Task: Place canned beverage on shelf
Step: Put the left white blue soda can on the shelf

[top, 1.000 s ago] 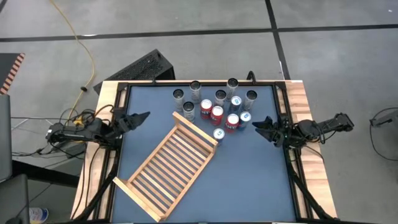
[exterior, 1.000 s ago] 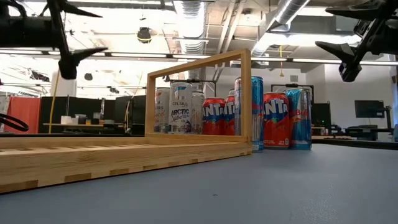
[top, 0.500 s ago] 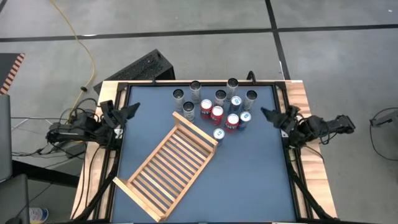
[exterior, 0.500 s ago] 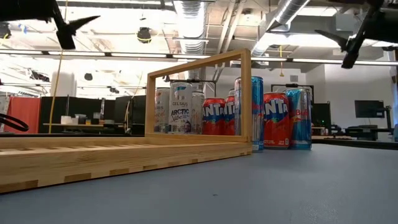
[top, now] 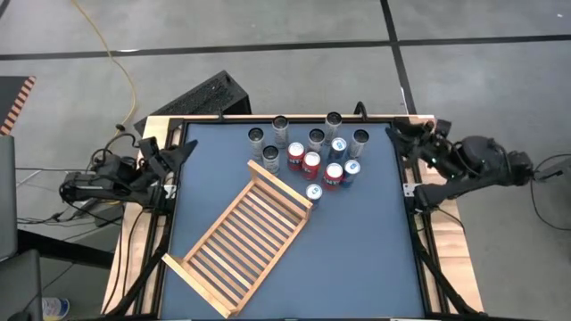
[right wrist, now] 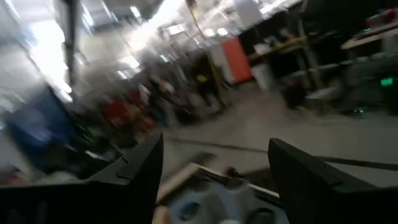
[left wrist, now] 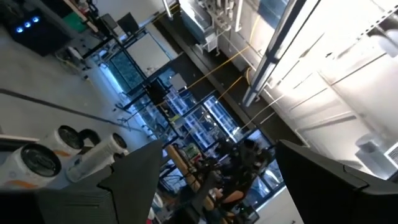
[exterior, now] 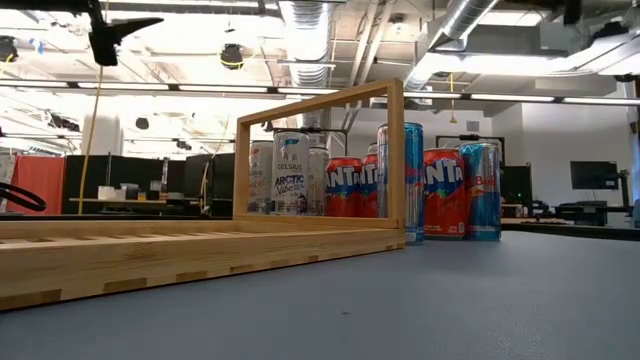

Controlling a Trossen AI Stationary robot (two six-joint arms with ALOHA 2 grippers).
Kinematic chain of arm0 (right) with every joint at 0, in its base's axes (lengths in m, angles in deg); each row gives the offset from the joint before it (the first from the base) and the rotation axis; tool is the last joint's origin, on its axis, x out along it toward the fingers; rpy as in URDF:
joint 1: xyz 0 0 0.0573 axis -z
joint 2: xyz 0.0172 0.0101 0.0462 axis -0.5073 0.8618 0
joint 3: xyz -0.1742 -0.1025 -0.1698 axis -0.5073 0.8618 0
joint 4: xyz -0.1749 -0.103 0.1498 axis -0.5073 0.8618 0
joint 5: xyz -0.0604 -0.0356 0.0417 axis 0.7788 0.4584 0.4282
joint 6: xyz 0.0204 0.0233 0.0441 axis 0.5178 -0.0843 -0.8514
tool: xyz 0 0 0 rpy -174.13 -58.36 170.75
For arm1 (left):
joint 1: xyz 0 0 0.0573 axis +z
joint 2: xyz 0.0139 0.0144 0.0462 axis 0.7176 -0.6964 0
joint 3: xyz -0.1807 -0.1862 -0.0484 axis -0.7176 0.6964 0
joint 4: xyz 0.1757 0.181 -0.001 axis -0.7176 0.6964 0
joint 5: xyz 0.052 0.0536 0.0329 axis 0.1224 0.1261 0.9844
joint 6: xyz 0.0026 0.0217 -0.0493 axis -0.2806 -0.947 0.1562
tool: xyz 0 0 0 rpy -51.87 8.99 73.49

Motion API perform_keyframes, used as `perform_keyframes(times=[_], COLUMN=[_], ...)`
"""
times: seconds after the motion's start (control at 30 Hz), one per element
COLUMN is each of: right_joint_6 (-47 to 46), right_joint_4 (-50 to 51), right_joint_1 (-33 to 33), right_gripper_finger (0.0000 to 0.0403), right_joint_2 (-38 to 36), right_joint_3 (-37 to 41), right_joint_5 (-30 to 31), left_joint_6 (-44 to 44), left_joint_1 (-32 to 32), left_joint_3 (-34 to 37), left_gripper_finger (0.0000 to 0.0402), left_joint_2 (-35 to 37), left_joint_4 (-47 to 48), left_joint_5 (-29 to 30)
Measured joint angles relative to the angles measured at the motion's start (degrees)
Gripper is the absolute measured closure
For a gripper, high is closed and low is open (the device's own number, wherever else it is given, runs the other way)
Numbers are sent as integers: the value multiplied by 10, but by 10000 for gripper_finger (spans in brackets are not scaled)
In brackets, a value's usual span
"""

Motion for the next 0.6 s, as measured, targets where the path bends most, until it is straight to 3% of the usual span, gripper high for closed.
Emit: perform_keyframes(times=[0.3, 0.6], right_joint_6=[47, 117], right_joint_4=[152, 166], right_joint_1=[75, 181], right_gripper_finger=[137, 137], right_joint_2=[244, 444], right_joint_3=[-261, -436], right_joint_5=[-7, -157], left_joint_6=[19, 13], left_joint_1=[0, 0], left_joint_3=[0, 0], left_gripper_finger=[99, 99], left_joint_2=[-18, -17], left_joint_4=[-1, -9], left_joint_5=[3, 4])
